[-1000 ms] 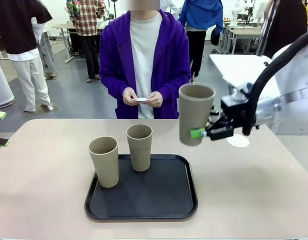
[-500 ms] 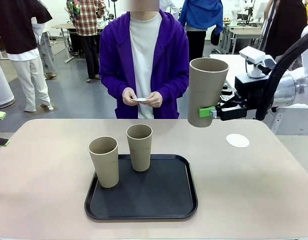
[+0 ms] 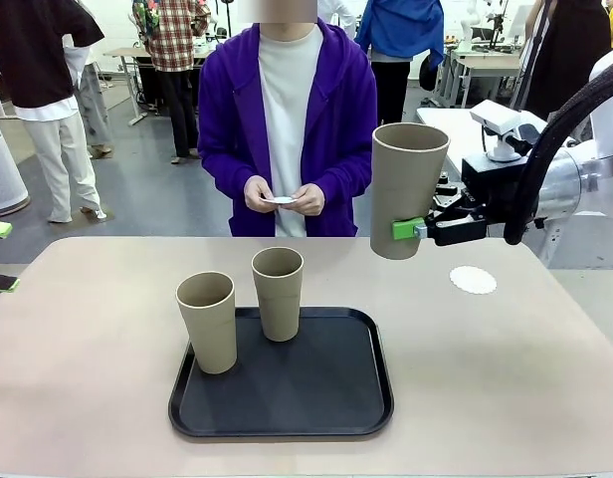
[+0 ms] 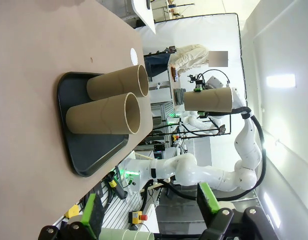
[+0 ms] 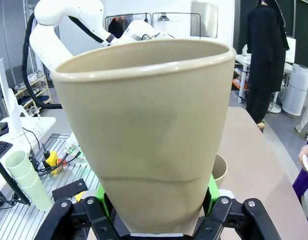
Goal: Place coasters on the table and set cups on them.
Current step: Pick up one Reusable plastic cup and place it on a coaster set by the human.
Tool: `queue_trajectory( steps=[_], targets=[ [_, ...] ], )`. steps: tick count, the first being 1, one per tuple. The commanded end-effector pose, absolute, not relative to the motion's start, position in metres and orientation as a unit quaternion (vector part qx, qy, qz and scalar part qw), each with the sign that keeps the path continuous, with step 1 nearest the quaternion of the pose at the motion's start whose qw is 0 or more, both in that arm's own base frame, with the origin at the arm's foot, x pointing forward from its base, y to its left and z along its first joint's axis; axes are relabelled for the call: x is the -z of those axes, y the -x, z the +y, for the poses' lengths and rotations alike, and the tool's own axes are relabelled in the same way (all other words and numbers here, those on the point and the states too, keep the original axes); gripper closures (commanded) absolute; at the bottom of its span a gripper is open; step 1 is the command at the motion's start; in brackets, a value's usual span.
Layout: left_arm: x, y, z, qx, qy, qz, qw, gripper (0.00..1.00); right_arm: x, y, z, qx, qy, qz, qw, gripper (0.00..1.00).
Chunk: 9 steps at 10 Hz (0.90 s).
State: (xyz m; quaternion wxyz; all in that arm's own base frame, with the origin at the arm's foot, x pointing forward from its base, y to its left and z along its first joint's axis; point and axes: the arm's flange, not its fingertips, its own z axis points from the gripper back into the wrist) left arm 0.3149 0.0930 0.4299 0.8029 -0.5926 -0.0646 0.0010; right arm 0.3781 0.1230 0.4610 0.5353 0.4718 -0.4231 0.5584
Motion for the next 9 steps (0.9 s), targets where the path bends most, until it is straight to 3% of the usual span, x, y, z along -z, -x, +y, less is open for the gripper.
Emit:
queue_trajectory(
  steps=[1,6,9],
  targets=[
    [-0.431,-0.315,0.094,0.005,0.598,-0.07,0.799,0.0,-0.467,-0.409,0.105,-0.53,-0.457,-0.457,0.549,0.18],
    [-0.431,-0.315,0.094,0.005,0.598,-0.07,0.799,0.0,-0.485,-0.52,-0.017,-0.39,-0.391,-0.55,0.626,0.18],
    [-0.431,-0.315,0.094,0.005,0.598,-0.07,0.799,0.0,-0.487,-0.554,-0.073,-0.324,-0.372,-0.582,0.647,0.18]
  ],
)
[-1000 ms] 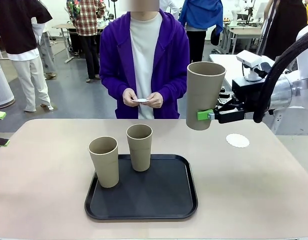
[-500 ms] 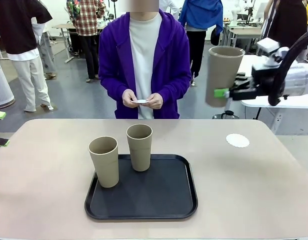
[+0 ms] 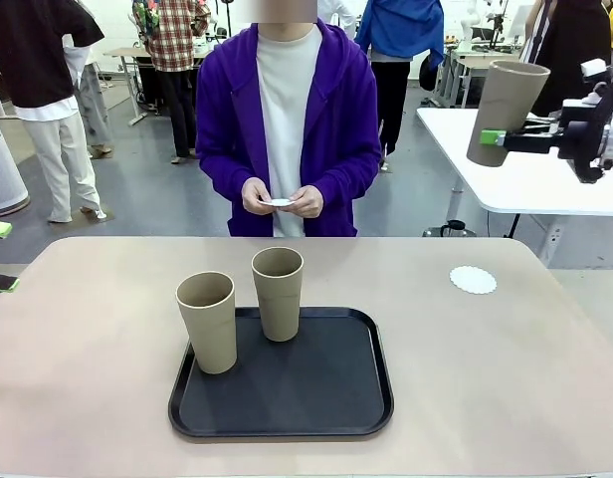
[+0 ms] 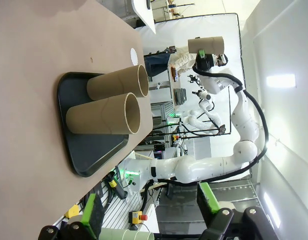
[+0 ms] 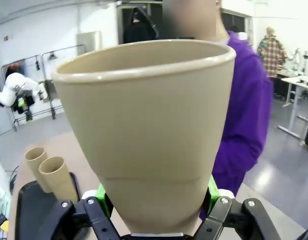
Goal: Place coasters on the table and set cups on them.
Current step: Pick up one Reusable plastic cup and place it on a coaster set by the human.
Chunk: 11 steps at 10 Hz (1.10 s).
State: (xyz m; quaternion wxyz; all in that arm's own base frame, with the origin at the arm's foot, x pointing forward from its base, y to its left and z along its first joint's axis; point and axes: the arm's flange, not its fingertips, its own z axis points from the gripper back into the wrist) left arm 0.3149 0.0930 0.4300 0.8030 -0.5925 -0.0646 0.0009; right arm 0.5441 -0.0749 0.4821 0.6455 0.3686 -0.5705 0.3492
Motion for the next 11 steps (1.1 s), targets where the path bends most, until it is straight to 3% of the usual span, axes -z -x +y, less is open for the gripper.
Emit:
queue_trajectory(
  steps=[1,10,11],
  targets=[
    [-0.431,-0.315,0.094,0.005,0.598,-0.07,0.799,0.0,-0.487,-0.56,-0.083,-0.312,-0.371,-0.585,0.651,0.18],
    [-0.431,-0.315,0.094,0.005,0.598,-0.07,0.799,0.0,-0.482,-0.557,-0.091,-0.325,-0.366,-0.578,0.653,0.18],
    [-0.431,-0.315,0.094,0.005,0.598,-0.07,0.799,0.0,-0.468,-0.553,-0.092,-0.348,-0.368,-0.552,0.662,0.18]
  ],
)
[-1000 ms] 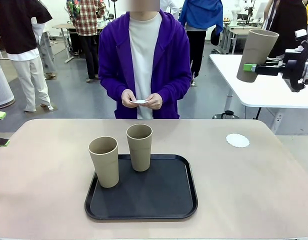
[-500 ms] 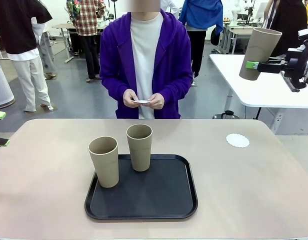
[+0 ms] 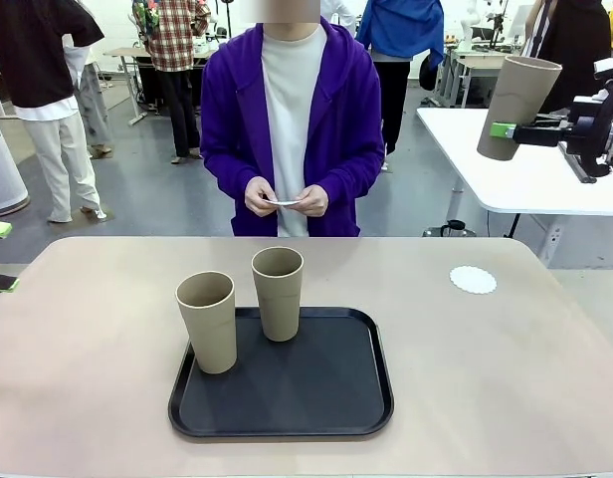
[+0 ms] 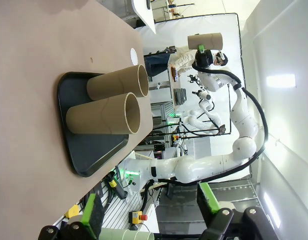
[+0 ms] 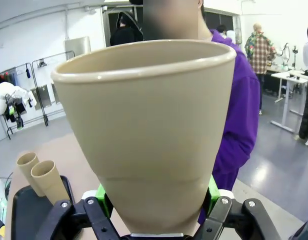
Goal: Place coasters on the table and set cups on them.
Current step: Pick up one Reusable plastic cup and place it on a coaster set by the human.
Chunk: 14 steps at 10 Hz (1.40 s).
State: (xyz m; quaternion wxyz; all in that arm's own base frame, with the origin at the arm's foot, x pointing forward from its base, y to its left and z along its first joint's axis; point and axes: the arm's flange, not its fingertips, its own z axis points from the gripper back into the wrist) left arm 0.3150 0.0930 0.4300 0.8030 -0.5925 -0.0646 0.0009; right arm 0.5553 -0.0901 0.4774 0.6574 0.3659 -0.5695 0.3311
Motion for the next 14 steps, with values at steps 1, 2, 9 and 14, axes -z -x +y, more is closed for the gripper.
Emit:
queue_trajectory(
  steps=[1,2,9,14],
  targets=[
    [-0.431,-0.315,0.094,0.005,0.598,-0.07,0.799,0.0,-0.447,-0.555,-0.096,-0.368,-0.368,-0.533,0.667,0.18],
    [-0.431,-0.315,0.094,0.005,0.598,-0.07,0.799,0.0,-0.422,-0.558,-0.106,-0.381,-0.369,-0.52,0.669,0.18],
    [-0.431,-0.315,0.094,0.005,0.598,-0.07,0.799,0.0,-0.326,-0.582,-0.134,-0.402,-0.435,-0.51,0.624,0.18],
    [-0.431,-0.315,0.094,0.005,0.598,-0.07,0.799,0.0,-0.282,-0.588,-0.137,-0.427,-0.437,-0.49,0.623,0.18]
  ],
)
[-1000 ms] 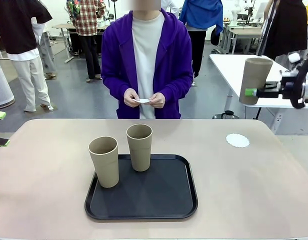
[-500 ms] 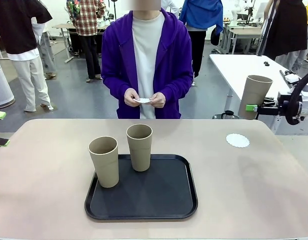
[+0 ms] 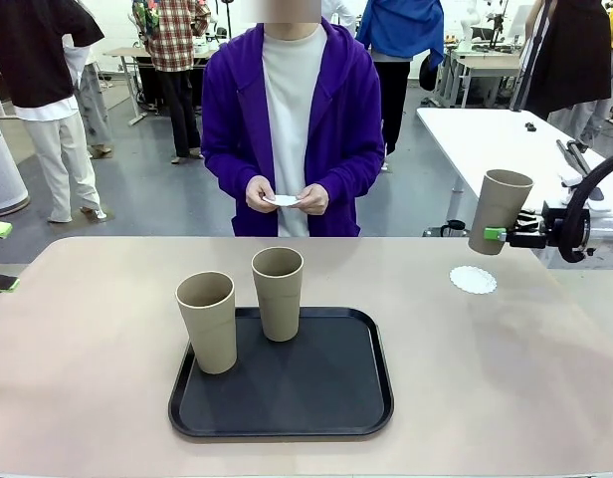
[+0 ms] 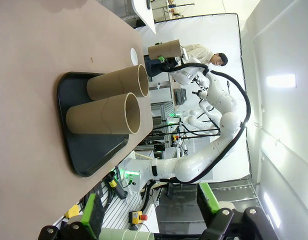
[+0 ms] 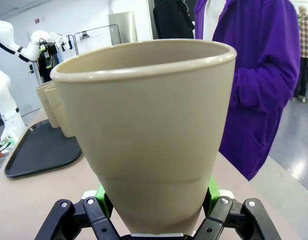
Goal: Place coasters on the table and set cups on them.
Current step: Pick up one Reusable plastic cup and place it on a coaster set by the human.
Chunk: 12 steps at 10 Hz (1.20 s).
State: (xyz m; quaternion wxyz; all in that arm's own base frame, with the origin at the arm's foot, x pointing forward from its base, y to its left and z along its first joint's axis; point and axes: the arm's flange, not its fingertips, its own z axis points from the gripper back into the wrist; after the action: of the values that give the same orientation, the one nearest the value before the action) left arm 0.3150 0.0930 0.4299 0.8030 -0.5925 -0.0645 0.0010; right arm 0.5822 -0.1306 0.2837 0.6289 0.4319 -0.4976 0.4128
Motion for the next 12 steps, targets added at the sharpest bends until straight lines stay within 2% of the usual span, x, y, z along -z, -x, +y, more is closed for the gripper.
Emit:
queue_trajectory(
  steps=[1,8,12],
  targets=[
    [-0.431,-0.315,0.094,0.005,0.598,-0.07,0.799,0.0,-0.274,-0.59,-0.137,-0.424,-0.441,-0.483,0.627,0.18],
    [-0.431,-0.315,0.094,0.005,0.598,-0.07,0.799,0.0,-0.239,-0.597,-0.131,-0.427,-0.452,-0.456,0.637,0.18],
    [-0.431,-0.315,0.094,0.005,0.598,-0.07,0.799,0.0,-0.239,-0.59,-0.131,-0.413,-0.448,-0.469,0.639,0.18]
  ],
)
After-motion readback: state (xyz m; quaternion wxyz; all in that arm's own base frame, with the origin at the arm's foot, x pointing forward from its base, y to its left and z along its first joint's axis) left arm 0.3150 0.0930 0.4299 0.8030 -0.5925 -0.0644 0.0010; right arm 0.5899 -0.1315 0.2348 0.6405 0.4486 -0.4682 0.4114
